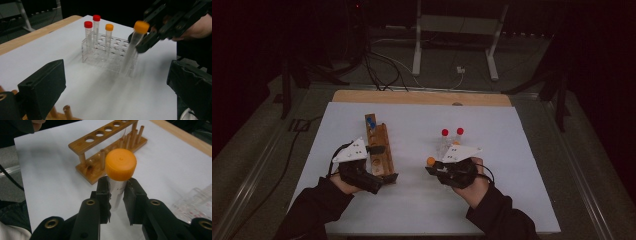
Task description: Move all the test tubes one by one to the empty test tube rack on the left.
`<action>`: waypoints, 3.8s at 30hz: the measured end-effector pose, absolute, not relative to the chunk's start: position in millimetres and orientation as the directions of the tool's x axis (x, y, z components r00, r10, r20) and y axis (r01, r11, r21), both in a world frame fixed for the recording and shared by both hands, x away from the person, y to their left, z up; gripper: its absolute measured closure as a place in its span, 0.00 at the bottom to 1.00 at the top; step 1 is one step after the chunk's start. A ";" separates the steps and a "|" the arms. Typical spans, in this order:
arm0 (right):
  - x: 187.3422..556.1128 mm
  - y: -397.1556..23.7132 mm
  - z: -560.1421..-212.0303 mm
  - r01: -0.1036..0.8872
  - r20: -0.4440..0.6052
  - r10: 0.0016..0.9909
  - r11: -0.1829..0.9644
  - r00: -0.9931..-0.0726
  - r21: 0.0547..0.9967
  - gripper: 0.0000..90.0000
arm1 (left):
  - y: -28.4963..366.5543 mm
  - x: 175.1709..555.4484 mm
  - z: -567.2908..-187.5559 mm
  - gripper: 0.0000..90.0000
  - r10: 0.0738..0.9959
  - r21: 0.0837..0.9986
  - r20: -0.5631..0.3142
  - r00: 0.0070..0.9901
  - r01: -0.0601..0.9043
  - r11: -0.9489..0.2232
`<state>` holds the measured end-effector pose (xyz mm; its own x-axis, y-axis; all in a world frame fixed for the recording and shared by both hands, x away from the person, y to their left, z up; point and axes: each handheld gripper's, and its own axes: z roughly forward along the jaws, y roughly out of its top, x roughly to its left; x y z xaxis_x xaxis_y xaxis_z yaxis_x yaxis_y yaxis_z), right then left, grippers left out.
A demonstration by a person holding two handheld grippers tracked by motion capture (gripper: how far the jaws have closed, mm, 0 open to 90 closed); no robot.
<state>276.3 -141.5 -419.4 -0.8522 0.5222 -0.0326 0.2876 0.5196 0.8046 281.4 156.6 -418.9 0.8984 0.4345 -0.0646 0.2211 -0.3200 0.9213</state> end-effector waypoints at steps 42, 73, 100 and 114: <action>275.0 -121.6 -435.4 0.289 -0.021 0.483 0.557 -0.875 0.779 0.83 | 89.7 291.3 -431.2 0.79 0.304 0.909 -0.010 0.952 0.136 -0.394; 267.4 -138.6 -414.8 0.244 -0.004 0.513 0.415 -0.859 0.876 0.16 | 145.4 309.3 -389.8 0.80 0.441 0.940 0.020 0.897 0.134 -0.315; 268.3 -148.7 -408.6 0.237 0.035 0.512 0.335 -0.858 0.912 0.00 | 199.9 341.3 -369.8 0.80 0.641 0.947 0.056 0.766 0.163 -0.276; 267.5 -148.6 -409.3 0.234 0.035 0.510 0.331 -0.859 0.914 0.00 | 215.0 361.6 -390.4 0.80 0.719 0.940 0.045 0.693 0.213 -0.265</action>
